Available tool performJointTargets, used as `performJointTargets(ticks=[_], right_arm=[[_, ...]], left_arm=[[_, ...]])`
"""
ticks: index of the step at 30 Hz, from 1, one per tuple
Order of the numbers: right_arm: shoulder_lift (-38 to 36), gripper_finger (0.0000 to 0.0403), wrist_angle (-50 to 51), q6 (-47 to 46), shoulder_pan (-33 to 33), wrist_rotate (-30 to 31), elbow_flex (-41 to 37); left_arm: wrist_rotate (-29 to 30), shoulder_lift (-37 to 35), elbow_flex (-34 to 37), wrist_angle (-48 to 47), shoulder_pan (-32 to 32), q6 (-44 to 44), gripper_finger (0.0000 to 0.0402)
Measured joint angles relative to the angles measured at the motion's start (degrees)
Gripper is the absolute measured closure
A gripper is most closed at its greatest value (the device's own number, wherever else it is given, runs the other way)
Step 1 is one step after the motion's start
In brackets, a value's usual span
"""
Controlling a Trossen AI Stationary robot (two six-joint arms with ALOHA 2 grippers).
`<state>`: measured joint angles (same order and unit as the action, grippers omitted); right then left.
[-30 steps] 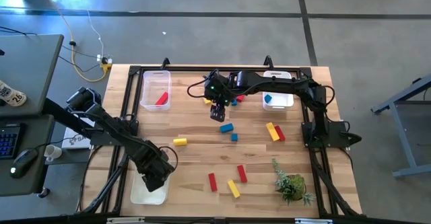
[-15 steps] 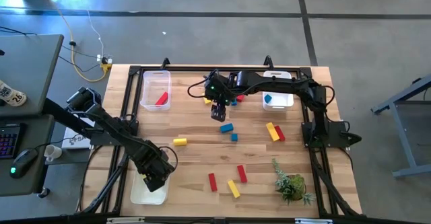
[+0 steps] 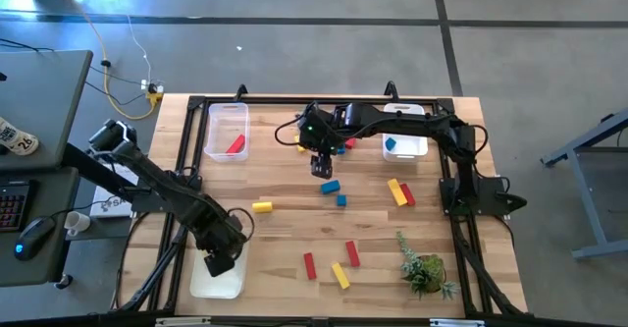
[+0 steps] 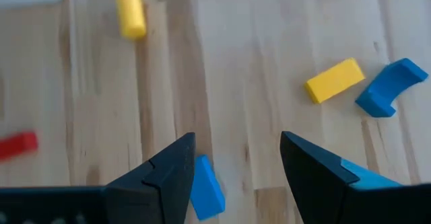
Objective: Sort & place blocks by color
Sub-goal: Put the blue block into the top white bin
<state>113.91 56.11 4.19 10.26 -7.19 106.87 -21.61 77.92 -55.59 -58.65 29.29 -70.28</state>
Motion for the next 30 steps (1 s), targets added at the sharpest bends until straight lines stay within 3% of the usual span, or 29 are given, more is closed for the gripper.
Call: performJointTargets(ticks=[5,12,22,30], right_arm=[[0.0,0.0199,4.8,7.3,-0.5,-2.8,0.0],[0.0,0.0199,6.2,14.2,-2.1,-2.8,-1.0],[0.1,0.0199,4.5,19.1,-4.4,-1.3,-8.7],[0.1,0.0199,-1.2,20.3,-6.6,1.7,-13.9]], left_arm=[[4.0,-6.0,0.0,-0.1,-2.0,2.3,0.019],[16.2,-13.6,0.0,-0.7,-7.9,8.8,0.019],[36.3,-18.0,0.0,1.9,-22.3,15.5,0.019],[37.7,-18.3,0.0,8.9,-32.2,18.7,0.019]])
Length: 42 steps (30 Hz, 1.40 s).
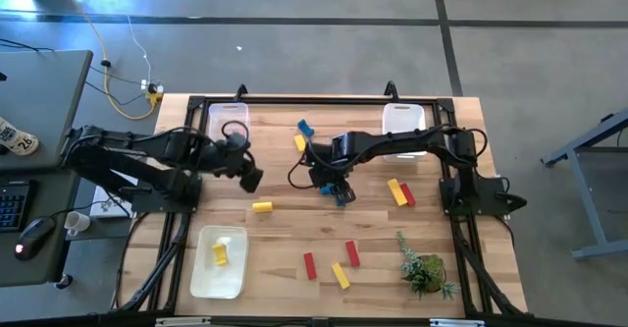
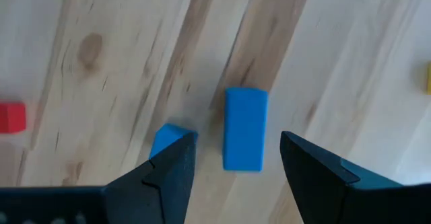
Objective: Sort & place blocks by color
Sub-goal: Put the blue block into the top white bin
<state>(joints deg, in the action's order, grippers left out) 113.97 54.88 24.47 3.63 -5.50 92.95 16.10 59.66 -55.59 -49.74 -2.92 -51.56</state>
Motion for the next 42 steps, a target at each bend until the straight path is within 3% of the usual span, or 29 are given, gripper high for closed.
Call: performJointTargets(ticks=[10,16,27,35,42], right_arm=[[0.0,0.0198,-11.6,-3.5,-0.6,1.5,-8.2],[0.0,0.0198,-15.1,-5.5,0.0,4.3,-11.4],[1.2,0.0201,-16.8,-8.2,2.0,2.0,-13.4],[1.4,0.0274,-17.0,-11.2,2.1,1.8,-13.4],[1.4,0.0304,-17.1,-18.5,2.8,0.7,-13.3]], left_arm=[[0.0,0.0,0.0,5.0,-4.7,5.0,0.019],[-0.5,0.0,0.0,4.9,-4.9,6.7,0.019],[-0.5,0.0,0.0,4.9,-4.9,10.3,0.019],[-0.4,0.0,0.0,5.0,-6.6,17.2,0.019],[-0.4,0.0,0.0,5.0,-10.5,22.6,0.019]])
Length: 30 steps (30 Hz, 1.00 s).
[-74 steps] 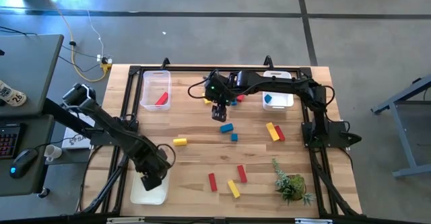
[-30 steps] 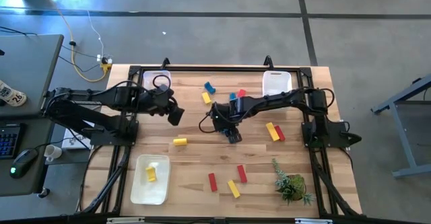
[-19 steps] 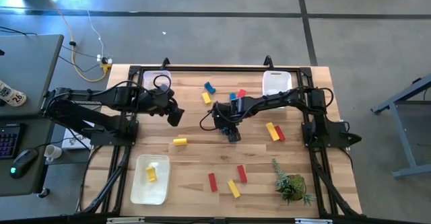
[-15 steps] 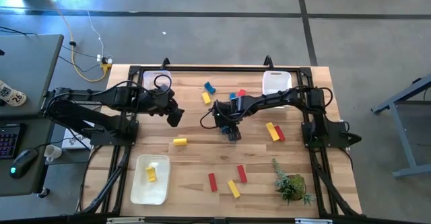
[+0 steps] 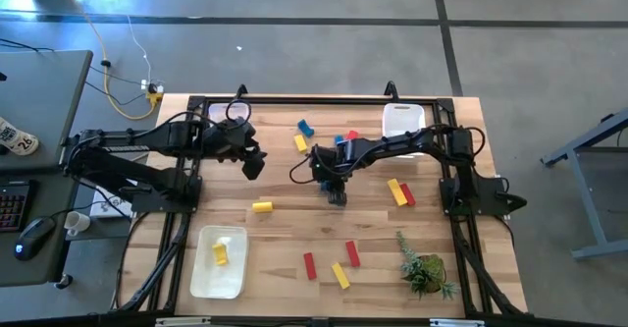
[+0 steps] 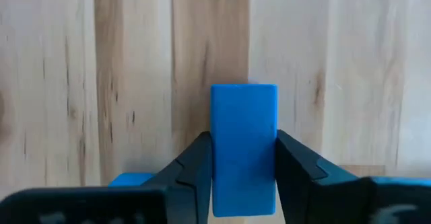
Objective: Sort & place blocks by color
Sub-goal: Put the blue block into the top white bin
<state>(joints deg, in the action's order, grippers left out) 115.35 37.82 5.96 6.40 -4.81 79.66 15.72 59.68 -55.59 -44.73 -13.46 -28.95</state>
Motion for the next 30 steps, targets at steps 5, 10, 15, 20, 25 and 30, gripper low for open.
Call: performJointTargets(ticks=[5,10,15,20,25,30], right_arm=[[-0.1,0.0304,-0.2,-5.8,0.0,0.2,0.1],[0.0,0.0304,0.0,-12.4,0.0,2.2,2.0],[0.0,0.0304,0.3,-18.9,-0.1,5.7,4.6],[0.0,0.0304,0.6,-23.0,-0.1,10.9,8.7],[0.0,0.0304,2.8,-25.6,-0.1,17.2,13.4],[0.0,0.0304,7.1,-28.9,0.4,22.7,18.0]], left_arm=[[-0.1,0.0,0.0,0.0,-2.0,3.6,0.019],[-0.3,0.0,0.0,0.0,-2.3,8.1,0.019],[-0.3,0.0,0.0,-0.8,-2.3,11.8,0.019],[-0.3,0.0,0.0,-2.3,-2.3,16.2,0.019],[-0.3,0.0,0.0,-3.4,-2.3,20.0,0.019],[-0.1,0.0,0.0,-3.5,-2.3,23.9,0.019]])
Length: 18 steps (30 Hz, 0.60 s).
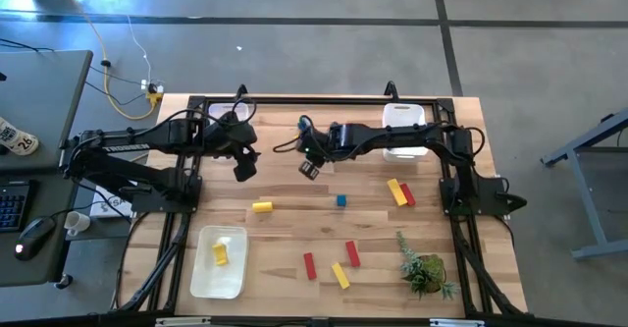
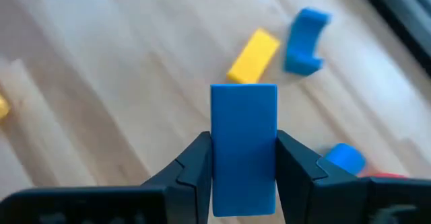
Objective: Sort & place blocks by color
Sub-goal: Put the blue block into the top white bin
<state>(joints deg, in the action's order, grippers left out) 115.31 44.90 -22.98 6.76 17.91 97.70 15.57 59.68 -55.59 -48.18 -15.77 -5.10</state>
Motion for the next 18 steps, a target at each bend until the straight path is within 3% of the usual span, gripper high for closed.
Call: performJointTargets(ticks=[11,18], right_arm=[[-0.1,0.0304,24.4,-11.9,2.2,14.5,11.3],[-0.1,0.0304,38.4,-16.6,5.7,15.3,11.8]], left_arm=[[0.0,0.0,0.0,0.2,0.0,2.8,0.019],[0.0,0.0,0.0,1.3,0.0,1.6,0.019]])
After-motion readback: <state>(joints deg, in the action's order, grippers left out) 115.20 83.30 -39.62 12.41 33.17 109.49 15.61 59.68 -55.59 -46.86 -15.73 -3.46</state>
